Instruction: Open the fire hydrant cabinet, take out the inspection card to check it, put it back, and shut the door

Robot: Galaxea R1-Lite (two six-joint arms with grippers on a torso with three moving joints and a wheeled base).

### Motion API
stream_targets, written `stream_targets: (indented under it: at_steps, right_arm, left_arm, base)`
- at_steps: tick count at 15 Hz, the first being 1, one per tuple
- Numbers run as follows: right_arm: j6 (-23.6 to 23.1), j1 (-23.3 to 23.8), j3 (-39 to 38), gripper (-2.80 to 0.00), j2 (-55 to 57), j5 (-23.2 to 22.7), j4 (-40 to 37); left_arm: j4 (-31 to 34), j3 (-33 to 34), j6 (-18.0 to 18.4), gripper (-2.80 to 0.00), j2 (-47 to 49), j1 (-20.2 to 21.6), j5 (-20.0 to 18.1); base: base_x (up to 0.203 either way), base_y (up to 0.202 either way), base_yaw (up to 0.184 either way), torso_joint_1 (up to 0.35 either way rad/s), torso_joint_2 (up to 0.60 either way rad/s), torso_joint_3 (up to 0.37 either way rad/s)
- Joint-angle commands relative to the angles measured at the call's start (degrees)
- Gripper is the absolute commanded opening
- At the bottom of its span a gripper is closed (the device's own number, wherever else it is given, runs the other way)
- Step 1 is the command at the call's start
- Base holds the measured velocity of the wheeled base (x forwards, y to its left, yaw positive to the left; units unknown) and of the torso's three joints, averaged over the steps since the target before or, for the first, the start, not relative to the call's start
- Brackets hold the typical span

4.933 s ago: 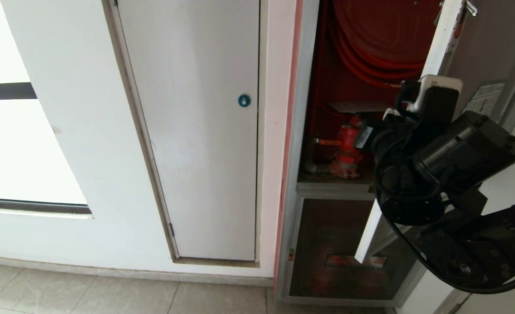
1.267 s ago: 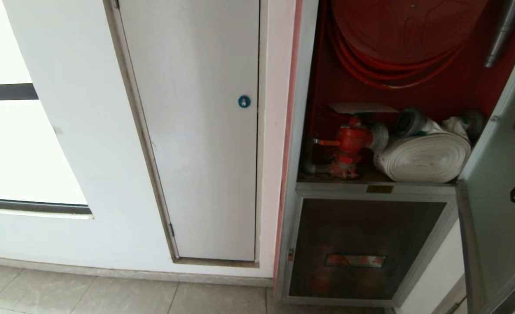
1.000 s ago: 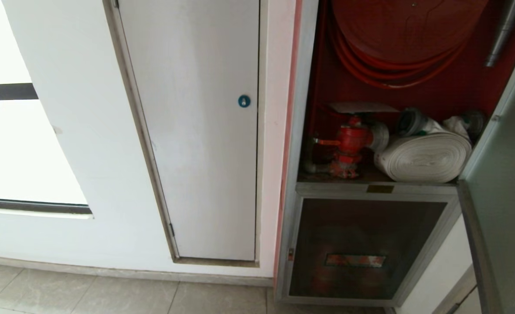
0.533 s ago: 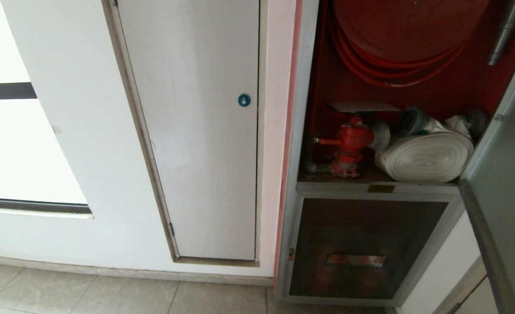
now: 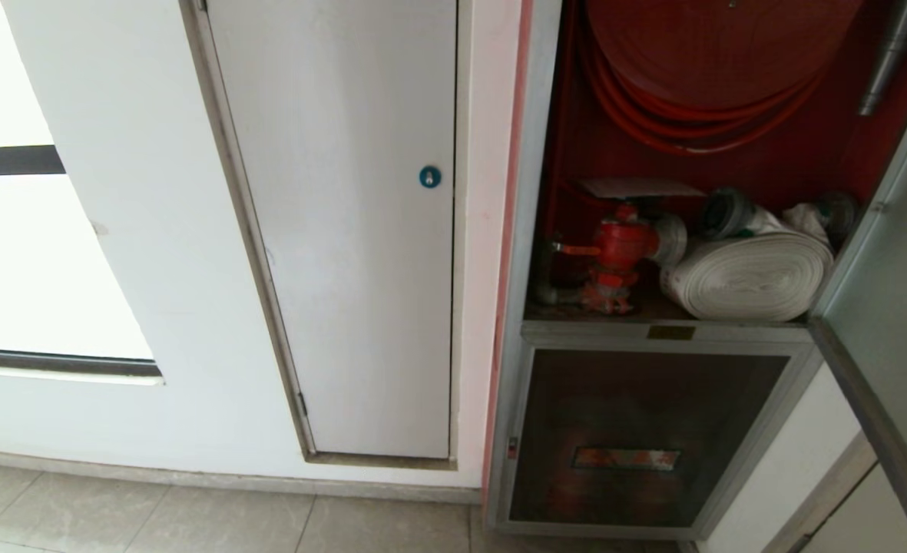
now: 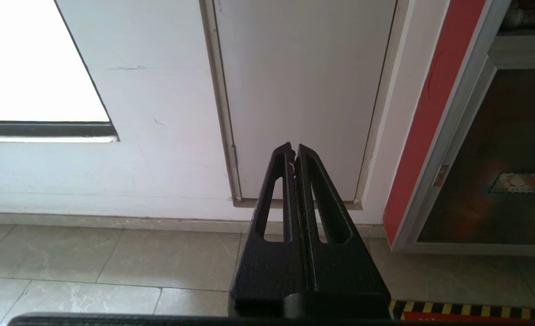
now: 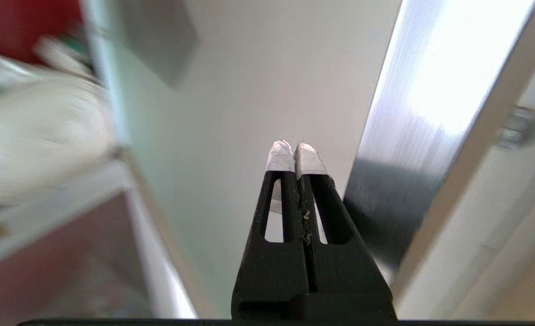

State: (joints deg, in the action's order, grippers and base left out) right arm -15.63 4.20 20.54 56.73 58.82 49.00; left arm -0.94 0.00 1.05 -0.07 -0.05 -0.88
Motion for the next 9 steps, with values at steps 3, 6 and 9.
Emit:
stream_targets:
  at_steps: [3, 6, 9]
  right_arm:
    - [-0.1, 3.33, 1.94, -2.8, -0.9, 2.09, -2.91]
    - [-0.1, 8.01, 5.13, -2.8, -0.66, 1.98, -7.34]
    - [0.14, 11.25, 6.22, -2.8, 1.52, 1.72, -9.11]
  left_arm:
    - [-0.03, 0.35, 0.01, -2.8, -0.01, 0.02, 0.06]
    - [-0.03, 0.35, 0.01, -2.8, -0.01, 0.05, 0.01]
    - [-0.03, 0.35, 0.08, -2.8, -0.01, 0.05, 0.08]
  base:
    - [0.0, 0.0, 0.0, 0.0, 0.0, 0.0]
    - [0.0, 0.0, 0.0, 0.0, 0.0, 0.0]
    - [0.0, 0.0, 0.0, 0.0, 0.0, 0.0]
